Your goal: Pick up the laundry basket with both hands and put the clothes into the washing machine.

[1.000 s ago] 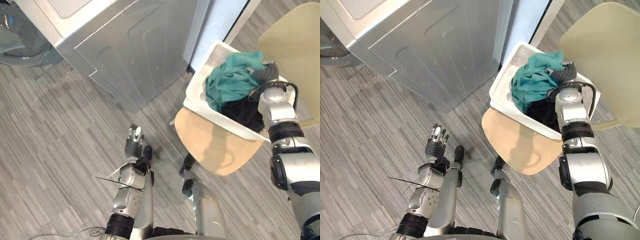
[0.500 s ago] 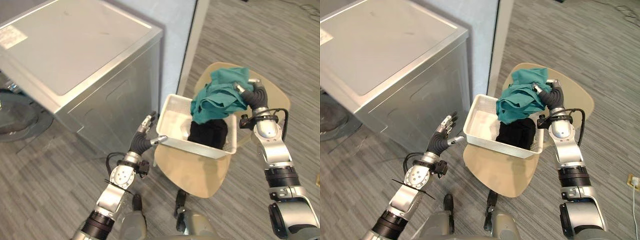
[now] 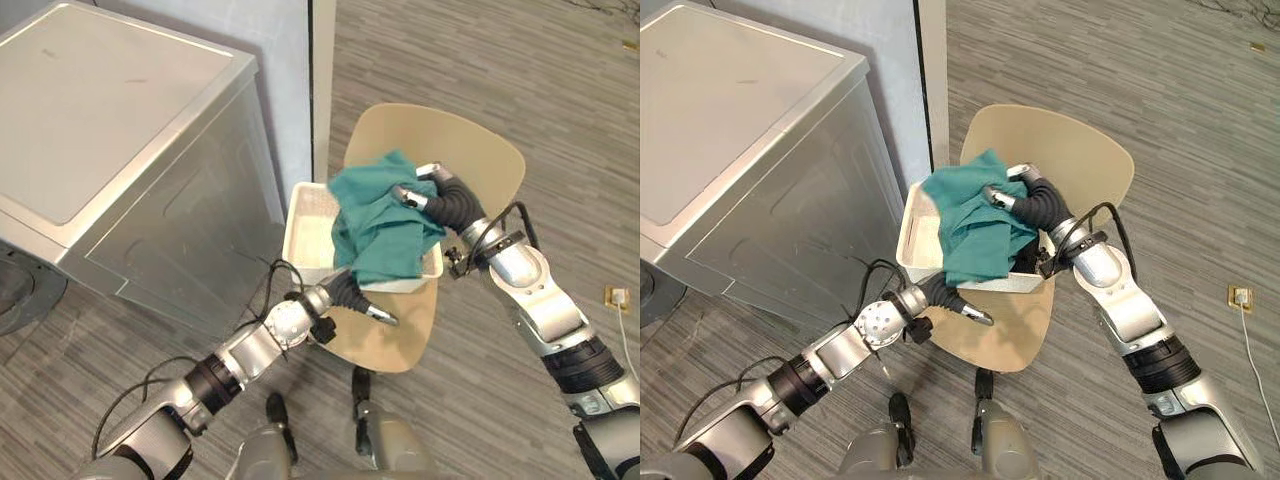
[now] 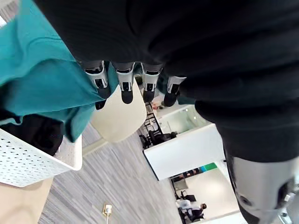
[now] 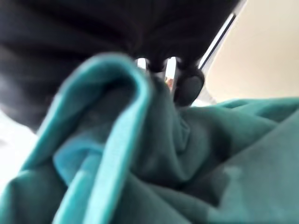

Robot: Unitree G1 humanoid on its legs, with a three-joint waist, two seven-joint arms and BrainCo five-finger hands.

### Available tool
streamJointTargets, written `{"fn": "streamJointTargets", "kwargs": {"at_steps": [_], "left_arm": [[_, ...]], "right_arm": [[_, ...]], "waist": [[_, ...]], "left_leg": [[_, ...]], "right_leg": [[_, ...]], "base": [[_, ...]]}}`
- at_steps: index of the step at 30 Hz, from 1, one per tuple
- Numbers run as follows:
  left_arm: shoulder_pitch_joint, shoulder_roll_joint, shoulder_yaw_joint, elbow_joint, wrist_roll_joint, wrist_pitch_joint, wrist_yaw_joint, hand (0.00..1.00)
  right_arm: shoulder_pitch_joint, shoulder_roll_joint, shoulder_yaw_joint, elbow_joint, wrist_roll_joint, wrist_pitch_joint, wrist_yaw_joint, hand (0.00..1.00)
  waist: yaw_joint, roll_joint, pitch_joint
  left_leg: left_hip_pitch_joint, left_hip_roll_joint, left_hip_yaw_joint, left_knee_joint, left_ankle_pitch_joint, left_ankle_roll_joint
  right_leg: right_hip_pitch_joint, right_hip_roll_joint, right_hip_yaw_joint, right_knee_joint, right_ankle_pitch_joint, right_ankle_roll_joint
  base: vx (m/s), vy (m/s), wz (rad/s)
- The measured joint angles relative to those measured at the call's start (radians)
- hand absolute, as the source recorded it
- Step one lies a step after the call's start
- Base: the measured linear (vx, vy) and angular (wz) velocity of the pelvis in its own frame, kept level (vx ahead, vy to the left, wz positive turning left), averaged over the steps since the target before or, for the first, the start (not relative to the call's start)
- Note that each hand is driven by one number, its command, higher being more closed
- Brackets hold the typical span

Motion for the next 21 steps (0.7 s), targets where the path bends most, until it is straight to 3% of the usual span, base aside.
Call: {"fn": "streamJointTargets", "kwargs": {"at_steps": [6,14,21], "left_arm": [[-0.088,-0.120,0.008,0.085,0.007,0.019,0.053,0.00],[-0.130,-0.193,0.043,0.104,0.105,0.040,0.175,0.00],[-0.125,-0.191,0.048,0.098,0.121,0.046,0.144,0.00]], "right_arm": [[0.001,-0.011,0.033,-0.086,0.053,-0.020,0.026,1.00],[0.032,-0.010,0.052,-0.108,0.114,-0.047,0.024,1.00],[0.071,-0.010,0.023,-0.107,0.113,-0.059,0.011,1.00]], "waist": [[0.001,0.001,0.021],[0.005,0.005,0.047],[0.010,0.012,0.051]], "left_leg": [[-0.028,-0.001,-0.005,0.018,-0.004,0.004],[-0.039,-0.004,-0.018,0.042,-0.019,0.019],[-0.041,-0.019,-0.042,0.043,-0.027,0.028]], "right_leg": [[-0.009,-0.008,0.000,-0.015,0.003,0.003],[0.003,-0.012,-0.010,-0.028,0.020,0.008],[0.018,-0.022,-0.032,-0.028,0.016,0.013]], "base": [[-0.03,0.013,0.04],[0.02,0.009,0.04],[0.02,0.027,0.11]]}}
